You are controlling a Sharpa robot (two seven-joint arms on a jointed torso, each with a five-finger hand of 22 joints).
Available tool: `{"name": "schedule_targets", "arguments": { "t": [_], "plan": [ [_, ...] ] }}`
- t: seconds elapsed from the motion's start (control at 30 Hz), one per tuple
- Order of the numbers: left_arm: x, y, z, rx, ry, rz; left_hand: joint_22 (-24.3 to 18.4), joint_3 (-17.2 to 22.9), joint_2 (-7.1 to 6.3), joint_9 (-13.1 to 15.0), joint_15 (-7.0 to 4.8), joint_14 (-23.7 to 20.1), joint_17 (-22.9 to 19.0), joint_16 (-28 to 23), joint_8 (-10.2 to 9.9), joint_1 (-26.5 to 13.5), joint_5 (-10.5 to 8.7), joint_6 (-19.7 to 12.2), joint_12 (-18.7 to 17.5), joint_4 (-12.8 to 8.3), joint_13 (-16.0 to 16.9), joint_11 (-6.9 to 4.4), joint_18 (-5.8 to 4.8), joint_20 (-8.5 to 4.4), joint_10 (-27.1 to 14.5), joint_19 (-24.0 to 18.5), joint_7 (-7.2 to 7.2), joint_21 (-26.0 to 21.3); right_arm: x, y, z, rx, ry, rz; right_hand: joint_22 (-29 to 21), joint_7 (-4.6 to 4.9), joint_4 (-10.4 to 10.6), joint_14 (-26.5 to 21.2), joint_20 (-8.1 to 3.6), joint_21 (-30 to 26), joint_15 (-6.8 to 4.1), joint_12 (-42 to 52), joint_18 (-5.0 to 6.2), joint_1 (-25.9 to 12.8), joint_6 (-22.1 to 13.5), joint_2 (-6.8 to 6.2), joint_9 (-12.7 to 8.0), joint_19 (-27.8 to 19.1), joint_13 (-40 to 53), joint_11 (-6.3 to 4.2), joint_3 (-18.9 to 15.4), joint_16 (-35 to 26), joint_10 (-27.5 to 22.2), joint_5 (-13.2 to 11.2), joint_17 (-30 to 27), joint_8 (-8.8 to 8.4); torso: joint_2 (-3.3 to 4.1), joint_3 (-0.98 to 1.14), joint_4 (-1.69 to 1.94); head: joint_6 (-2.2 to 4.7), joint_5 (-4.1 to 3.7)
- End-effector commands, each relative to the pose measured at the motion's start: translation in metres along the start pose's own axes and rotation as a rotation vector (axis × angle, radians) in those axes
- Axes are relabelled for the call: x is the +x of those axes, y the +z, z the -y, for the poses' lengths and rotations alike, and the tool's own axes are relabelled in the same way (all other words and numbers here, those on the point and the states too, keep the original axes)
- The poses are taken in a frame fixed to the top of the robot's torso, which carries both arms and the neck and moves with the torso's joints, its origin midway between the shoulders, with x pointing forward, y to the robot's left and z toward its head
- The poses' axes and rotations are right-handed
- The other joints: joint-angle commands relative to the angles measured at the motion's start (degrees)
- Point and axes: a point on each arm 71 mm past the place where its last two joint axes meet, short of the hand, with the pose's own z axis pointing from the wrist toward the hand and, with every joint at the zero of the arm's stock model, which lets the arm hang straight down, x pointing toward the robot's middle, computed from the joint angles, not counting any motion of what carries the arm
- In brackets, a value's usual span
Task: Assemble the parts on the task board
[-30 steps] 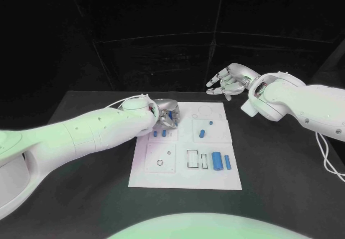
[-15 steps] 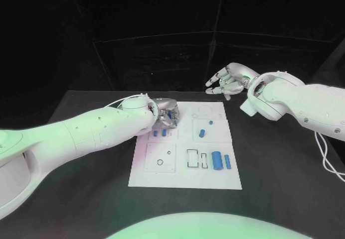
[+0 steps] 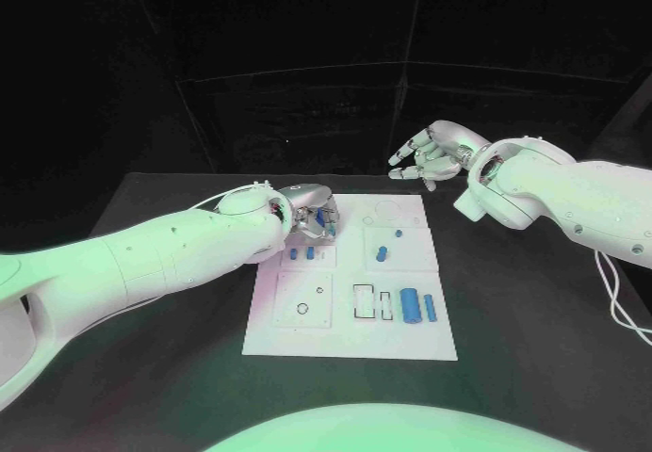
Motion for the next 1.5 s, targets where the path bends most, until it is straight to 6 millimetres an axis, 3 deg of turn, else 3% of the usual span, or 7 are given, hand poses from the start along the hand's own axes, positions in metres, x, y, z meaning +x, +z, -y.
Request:
{"name": "schedule_targets", "arguments": {
  "t": [0.03, 0.6, 0.77, 1.5],
  "plan": [
    [-0.007, -0.004, 0.002, 0.029, -0.047, 0.059, 0.08, 0.40, 0.03, -0.01, -0.43, 0.92, -0.10, 0.31, -0.30, -0.53, -0.09, 0.45, -0.42, -0.10, -0.08, -0.06, -0.46, 0.09, 0.47, 0.36, 0.14, 0.29, -0.001, 0.000, -0.001, -0.011, -0.003, -0.001, -0.05, -0.06, 0.17, 2.51, 0.04, -0.29, -0.28, -0.15, 0.33, 0.28, -0.28, 0.27, -0.09, -0.14, -0.03, 0.10, 0.16, -0.23, -0.45, 0.25, -0.02, 0.39, -0.03, 0.08, 0.05, 0.04, 0.07],
    [-0.012, -0.034, -0.040, -0.068, -0.085, 0.012, 0.49, 0.80, -0.57, -0.14, -0.33, 0.84, -0.64, 0.08, -0.73, -1.17, -0.12, 0.47, -1.14, -0.28, -0.10, 0.07, -0.55, 0.12, 0.66, 0.46, 0.25, 0.58, -0.003, 0.000, 0.001, -0.004, -0.004, 0.003, -0.10, -0.06, 0.19, 2.51, 0.04, -0.32, -0.28, -0.12, 0.33, 0.31, -0.28, 0.30, -0.09, -0.15, -0.02, 0.10, 0.22, -0.25, -0.43, 0.30, -0.04, 0.41, -0.01, 0.02, 0.04, 0.10, 0.46],
    [-0.011, -0.035, -0.043, -0.080, -0.086, 0.001, 0.50, 0.84, -0.67, -0.16, -0.32, 0.84, -0.71, 0.06, -0.81, -1.32, -0.12, 0.48, -1.26, -0.27, -0.10, 0.08, -0.56, 0.13, 0.69, 0.46, 0.27, 0.58, -0.003, 0.000, 0.001, -0.004, -0.004, 0.002, -0.10, -0.06, 0.19, 2.51, 0.04, -0.32, -0.28, -0.12, 0.33, 0.31, -0.28, 0.30, -0.09, -0.15, -0.02, 0.10, 0.22, -0.25, -0.43, 0.30, -0.04, 0.41, 0.04, 0.06, -0.13, 0.15, 0.65],
    [-0.004, -0.031, -0.048, -0.134, -0.088, -0.049, 0.47, 1.06, -0.91, -0.28, -0.25, 0.75, -1.18, -0.13, -1.20, -1.74, -0.11, 0.31, -1.83, -0.28, -0.13, 0.19, -0.55, 0.17, 0.64, 0.41, 0.39, 0.48, -0.003, -0.001, 0.002, -0.003, -0.004, 0.003, -0.10, -0.06, 0.19, 2.51, 0.04, -0.32, -0.28, -0.12, 0.33, 0.31, -0.28, 0.30, -0.09, -0.15, -0.02, 0.10, 0.22, -0.25, -0.43, 0.30, -0.04, 0.41, 0.07, 0.03, -0.10, -0.19, 0.57]
  ]
}}
